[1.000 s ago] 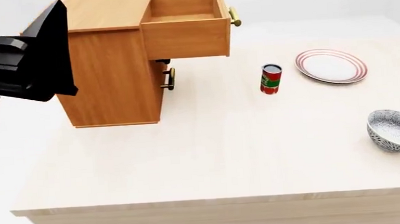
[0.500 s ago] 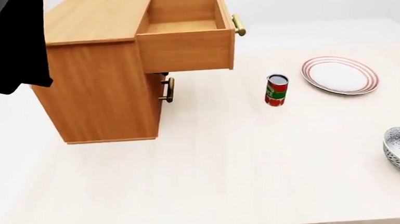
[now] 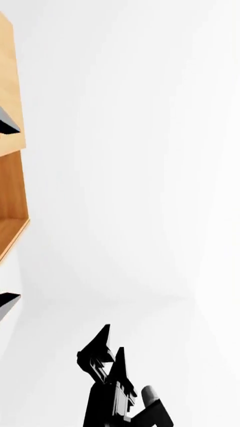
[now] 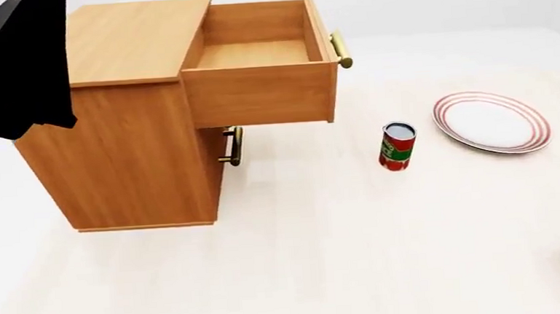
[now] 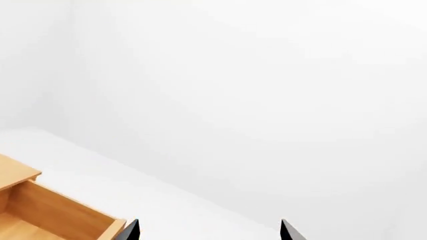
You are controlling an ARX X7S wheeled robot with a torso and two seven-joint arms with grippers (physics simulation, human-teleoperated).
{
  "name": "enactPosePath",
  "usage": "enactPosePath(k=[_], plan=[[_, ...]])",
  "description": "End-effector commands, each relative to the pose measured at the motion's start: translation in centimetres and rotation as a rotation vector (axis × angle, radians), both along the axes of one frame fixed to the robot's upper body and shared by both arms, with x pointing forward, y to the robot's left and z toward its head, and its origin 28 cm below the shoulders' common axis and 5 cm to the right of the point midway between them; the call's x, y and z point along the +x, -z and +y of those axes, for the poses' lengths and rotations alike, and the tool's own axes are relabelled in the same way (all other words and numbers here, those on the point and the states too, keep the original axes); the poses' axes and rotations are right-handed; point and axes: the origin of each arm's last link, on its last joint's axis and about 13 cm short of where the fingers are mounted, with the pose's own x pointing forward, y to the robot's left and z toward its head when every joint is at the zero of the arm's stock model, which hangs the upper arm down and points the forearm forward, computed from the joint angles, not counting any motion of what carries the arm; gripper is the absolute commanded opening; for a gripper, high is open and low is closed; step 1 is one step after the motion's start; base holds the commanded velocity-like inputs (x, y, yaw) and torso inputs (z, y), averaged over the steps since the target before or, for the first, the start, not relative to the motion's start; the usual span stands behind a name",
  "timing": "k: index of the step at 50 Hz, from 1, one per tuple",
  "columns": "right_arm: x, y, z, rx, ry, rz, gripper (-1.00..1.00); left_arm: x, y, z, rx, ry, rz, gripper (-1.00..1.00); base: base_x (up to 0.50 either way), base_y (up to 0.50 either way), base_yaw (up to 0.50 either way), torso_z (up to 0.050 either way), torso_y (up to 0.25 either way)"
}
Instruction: Put the bowl in the top drawer of the cabinet.
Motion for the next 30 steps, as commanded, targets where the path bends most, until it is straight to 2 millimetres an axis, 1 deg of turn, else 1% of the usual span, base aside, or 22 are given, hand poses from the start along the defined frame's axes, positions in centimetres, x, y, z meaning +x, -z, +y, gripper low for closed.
enactPosePath(k=[1, 10, 17, 28, 30], plan=[[0.17, -0.01, 0.07, -0.007, -0.007, 0.004, 1.00, 0.08, 0.15, -0.01, -0.002, 0.004, 0.004, 1.00, 0.25, 0.02, 0.00, 0.000, 0.000], [0.98, 0.40, 0.63, -0.013, -0.011, 0.010, 1.00, 0.05, 0.24, 0.09, -0.006, 0.003, 0.007, 1.00, 0.24, 0.04, 0.00, 0.000, 0.002], [0.53, 0.25, 0.39, -0.013, -0.012, 0.009, 1.00, -0.10, 0.19, 0.06, -0.005, 0.006, 0.006, 1.00, 0.24, 0.06, 0.00, 0.000, 0.000], [0.07, 0.21, 0.05, -0.007, -0.007, 0.016, 1.00, 0.21, 0.27, -0.02, -0.005, 0.009, 0.004, 1.00, 0.24, 0.05, 0.00, 0.000, 0.000], [0.11, 0.27, 0.02, -0.003, -0.002, 0.017, 1.00, 0.16, 0.26, -0.02, -0.005, 0.010, 0.003, 1.00, 0.02, 0.00, 0.00, 0.000, 0.005]])
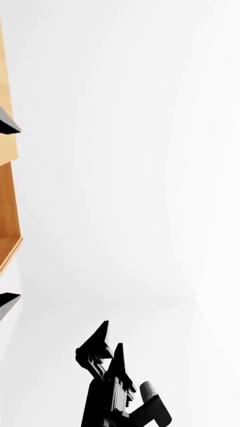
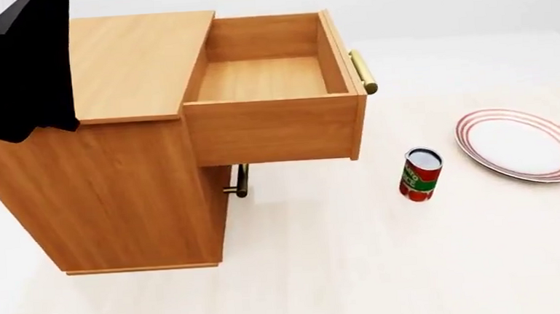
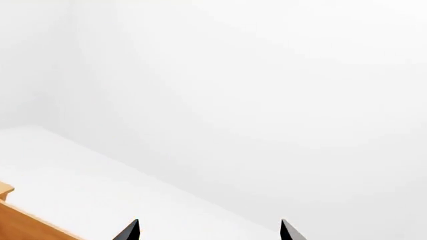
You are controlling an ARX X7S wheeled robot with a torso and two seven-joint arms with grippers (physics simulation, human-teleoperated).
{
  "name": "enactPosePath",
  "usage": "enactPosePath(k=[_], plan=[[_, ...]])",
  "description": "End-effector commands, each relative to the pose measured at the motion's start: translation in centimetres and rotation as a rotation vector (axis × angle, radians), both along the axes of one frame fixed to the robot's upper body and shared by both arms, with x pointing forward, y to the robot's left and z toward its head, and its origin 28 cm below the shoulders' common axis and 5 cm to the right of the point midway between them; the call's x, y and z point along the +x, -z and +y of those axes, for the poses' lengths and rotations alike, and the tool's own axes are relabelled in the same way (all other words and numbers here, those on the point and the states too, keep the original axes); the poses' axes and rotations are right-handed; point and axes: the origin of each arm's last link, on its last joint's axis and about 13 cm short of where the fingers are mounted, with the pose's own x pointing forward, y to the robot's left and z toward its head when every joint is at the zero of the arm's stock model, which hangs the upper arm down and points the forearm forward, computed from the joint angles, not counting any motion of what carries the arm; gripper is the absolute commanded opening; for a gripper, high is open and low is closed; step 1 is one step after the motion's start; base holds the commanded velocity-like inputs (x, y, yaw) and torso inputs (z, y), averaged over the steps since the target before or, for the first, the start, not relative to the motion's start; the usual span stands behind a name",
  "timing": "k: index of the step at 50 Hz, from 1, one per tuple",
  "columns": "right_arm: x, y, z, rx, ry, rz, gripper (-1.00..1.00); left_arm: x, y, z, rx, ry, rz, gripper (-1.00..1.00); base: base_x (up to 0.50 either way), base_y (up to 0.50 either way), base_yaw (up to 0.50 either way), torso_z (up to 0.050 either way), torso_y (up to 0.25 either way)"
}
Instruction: Put the bowl in the top drawer of the cabinet.
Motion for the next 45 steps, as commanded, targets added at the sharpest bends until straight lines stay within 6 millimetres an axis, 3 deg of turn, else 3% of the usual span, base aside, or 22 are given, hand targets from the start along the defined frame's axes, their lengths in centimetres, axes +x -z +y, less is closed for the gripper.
enactPosePath(k=[1, 11, 25, 39, 45], plan=[[-0.2, 0.1, -0.3, 0.008, 0.009, 0.006, 1.00, 0.0, 0.0, 0.0, -0.001, 0.004, -0.003, 1.00, 0.00, 0.00, 0.00, 0.000, 0.000], [-1.5, 0.1, -1.4, 0.014, 0.083, 0.069, 1.00, -0.1, 0.0, -0.1, -0.004, 0.007, -0.004, 1.00, 0.00, 0.00, 0.00, 0.000, 0.000], [-5.8, 0.7, -3.7, -0.031, 0.231, 0.294, 1.00, -0.3, 0.0, -0.1, -0.005, 0.016, -0.007, 1.00, 0.00, 0.00, 0.00, 0.000, 0.000], [-10.5, 3.2, -6.2, -0.122, 0.288, 0.524, 1.00, -0.1, 0.3, -0.1, -0.017, 0.024, 0.002, 1.00, 0.00, 0.00, 0.00, 0.000, 0.000], [-11.5, 4.6, -7.5, -0.178, 0.345, 0.599, 1.00, -0.2, 0.3, -0.1, -0.014, 0.028, 0.005, 1.00, 0.00, 0.00, 0.00, 0.000, 0.000]])
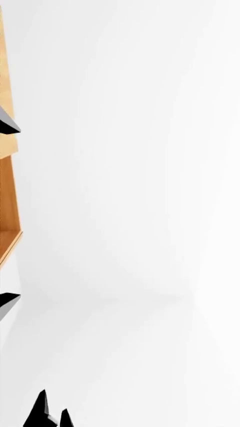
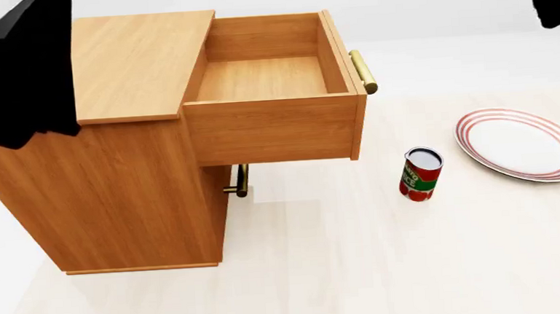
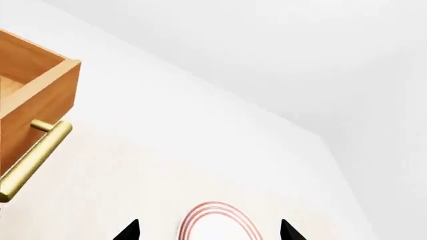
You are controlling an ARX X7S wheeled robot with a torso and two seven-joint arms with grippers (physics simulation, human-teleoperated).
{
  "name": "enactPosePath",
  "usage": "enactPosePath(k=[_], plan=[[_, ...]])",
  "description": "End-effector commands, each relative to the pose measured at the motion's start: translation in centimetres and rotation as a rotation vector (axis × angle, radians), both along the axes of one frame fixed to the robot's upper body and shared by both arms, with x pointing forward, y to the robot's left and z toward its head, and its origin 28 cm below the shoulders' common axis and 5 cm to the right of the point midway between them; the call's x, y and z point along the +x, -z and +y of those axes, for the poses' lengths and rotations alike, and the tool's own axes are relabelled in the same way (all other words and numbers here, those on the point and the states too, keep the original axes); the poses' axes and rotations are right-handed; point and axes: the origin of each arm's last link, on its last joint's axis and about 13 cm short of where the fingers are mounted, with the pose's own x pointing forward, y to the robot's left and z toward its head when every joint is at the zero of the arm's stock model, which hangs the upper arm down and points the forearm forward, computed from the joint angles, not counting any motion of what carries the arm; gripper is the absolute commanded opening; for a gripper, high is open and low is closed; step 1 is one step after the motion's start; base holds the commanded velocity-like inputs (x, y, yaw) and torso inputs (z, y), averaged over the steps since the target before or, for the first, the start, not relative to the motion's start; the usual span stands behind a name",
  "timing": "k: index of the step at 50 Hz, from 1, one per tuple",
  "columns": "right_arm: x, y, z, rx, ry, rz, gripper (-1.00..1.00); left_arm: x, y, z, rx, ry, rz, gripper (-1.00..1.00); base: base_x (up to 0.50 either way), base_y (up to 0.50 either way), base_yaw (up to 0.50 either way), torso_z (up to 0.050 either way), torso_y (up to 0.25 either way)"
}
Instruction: Put the bowl in the top drawer of the cabinet.
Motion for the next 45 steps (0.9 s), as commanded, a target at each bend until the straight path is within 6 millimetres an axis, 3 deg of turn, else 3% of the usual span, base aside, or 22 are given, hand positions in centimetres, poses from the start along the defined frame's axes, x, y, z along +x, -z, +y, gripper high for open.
enactPosePath(k=[1, 17, 31, 45], plan=[[-2.8, 2.4, -2.1, -0.079, 0.083, 0.177, 1.00, -0.1, 0.0, -0.1, -0.002, 0.007, 0.003, 1.00, 0.00, 0.00, 0.00, 0.000, 0.000], [-4.4, 6.8, -4.8, -0.084, 0.206, 0.318, 1.00, 0.0, 0.1, -0.2, 0.004, 0.015, 0.002, 1.00, 0.00, 0.00, 0.00, 0.000, 0.000], [-6.3, 11.1, -6.2, -0.043, 0.292, 0.416, 1.00, -0.2, 0.0, -0.3, 0.005, 0.023, 0.000, 1.00, 0.00, 0.00, 0.00, 0.000, 0.000], [-6.7, 14.4, -7.0, -0.058, 0.328, 0.498, 1.00, -0.1, 0.0, -0.4, 0.005, 0.031, 0.001, 1.00, 0.00, 0.00, 0.00, 0.000, 0.000]])
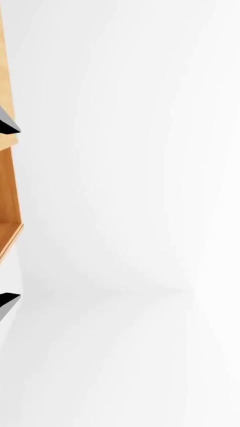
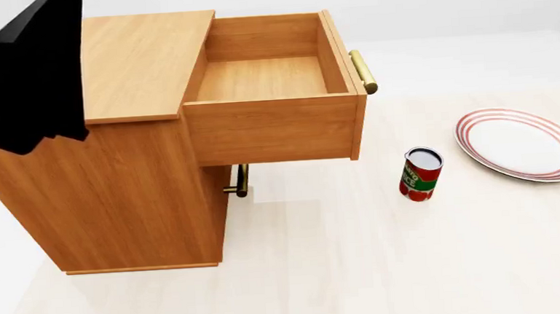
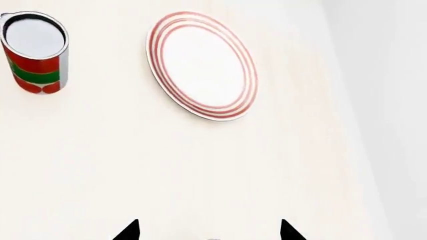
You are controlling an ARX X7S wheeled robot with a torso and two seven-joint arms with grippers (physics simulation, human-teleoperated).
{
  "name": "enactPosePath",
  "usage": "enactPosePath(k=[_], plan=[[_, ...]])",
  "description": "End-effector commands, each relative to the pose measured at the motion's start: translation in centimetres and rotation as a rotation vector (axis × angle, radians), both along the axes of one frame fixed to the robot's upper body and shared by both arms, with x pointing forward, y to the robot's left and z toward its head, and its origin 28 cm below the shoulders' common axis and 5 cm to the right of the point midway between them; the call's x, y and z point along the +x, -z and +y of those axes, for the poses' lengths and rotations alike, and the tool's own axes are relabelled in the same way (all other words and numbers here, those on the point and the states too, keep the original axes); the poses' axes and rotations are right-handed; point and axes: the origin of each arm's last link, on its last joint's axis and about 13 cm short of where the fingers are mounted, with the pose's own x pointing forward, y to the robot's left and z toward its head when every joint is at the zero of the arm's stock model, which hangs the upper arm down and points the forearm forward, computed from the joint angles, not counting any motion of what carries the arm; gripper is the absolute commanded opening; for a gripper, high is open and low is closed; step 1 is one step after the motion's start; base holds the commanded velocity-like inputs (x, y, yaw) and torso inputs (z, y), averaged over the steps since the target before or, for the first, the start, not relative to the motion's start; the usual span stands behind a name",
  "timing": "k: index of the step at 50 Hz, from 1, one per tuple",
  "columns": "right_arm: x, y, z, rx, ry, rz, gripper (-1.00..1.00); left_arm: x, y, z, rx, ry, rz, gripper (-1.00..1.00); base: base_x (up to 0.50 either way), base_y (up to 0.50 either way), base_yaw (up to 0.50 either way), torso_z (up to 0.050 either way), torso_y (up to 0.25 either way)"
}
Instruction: Put the bowl in the top drawer of the cabinet.
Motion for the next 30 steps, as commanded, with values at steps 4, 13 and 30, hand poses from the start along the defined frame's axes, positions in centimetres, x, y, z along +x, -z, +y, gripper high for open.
enactPosePath(k=[4, 13, 30], plan=[[-0.8, 3.1, -0.8, -0.001, 0.043, 0.078, 1.00, -0.1, 0.0, -0.1, 0.000, 0.006, 0.001, 1.00, 0.00, 0.00, 0.00, 0.000, 0.000], [-0.6, 4.9, -0.7, 0.023, 0.062, 0.110, 1.00, 0.0, 0.1, -0.2, 0.001, 0.007, 0.004, 1.00, 0.00, 0.00, 0.00, 0.000, 0.000], [-3.1, 7.2, -2.7, 0.091, 0.120, 0.159, 1.00, 0.0, 0.3, -0.1, 0.002, 0.005, 0.010, 1.00, 0.00, 0.00, 0.00, 0.000, 0.000]])
